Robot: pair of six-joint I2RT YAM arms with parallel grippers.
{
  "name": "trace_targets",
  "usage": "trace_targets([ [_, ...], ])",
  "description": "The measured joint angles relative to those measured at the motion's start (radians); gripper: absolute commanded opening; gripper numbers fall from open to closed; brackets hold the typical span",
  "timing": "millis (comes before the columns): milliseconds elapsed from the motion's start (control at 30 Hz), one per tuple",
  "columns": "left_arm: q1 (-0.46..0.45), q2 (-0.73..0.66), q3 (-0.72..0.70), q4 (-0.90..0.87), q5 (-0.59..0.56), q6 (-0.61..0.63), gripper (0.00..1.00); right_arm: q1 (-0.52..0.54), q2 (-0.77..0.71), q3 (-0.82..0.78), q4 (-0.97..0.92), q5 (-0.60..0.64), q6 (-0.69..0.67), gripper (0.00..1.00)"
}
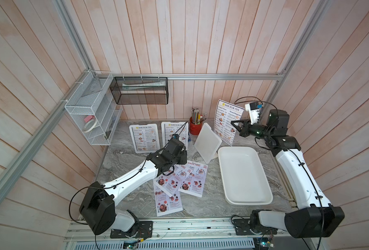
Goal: Replace the menus in the menu holders
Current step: Insert the menu into the menu holder.
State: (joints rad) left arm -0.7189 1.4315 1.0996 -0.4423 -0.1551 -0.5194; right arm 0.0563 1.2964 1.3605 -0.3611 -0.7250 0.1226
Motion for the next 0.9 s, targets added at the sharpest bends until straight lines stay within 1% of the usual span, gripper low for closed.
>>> trace_targets([
  [233,0.000,0.000,0.000,-0.001,0.000,0.003,0.61,-0.001,0.017,0.000,0.000,-0.006,-0.003,0.00],
  [633,0.000,-0.016,0.010,-0.015,-0.003,0.012,0.61,-0.003,0.100,0.004,-0.021,0.002,-0.030,0.00],
  [900,0.000,-0.016,0.015,-0.016,-0.003,0.016,0.61,-0.057,0.095,0.030,-0.016,0.012,-0.032,0.00],
])
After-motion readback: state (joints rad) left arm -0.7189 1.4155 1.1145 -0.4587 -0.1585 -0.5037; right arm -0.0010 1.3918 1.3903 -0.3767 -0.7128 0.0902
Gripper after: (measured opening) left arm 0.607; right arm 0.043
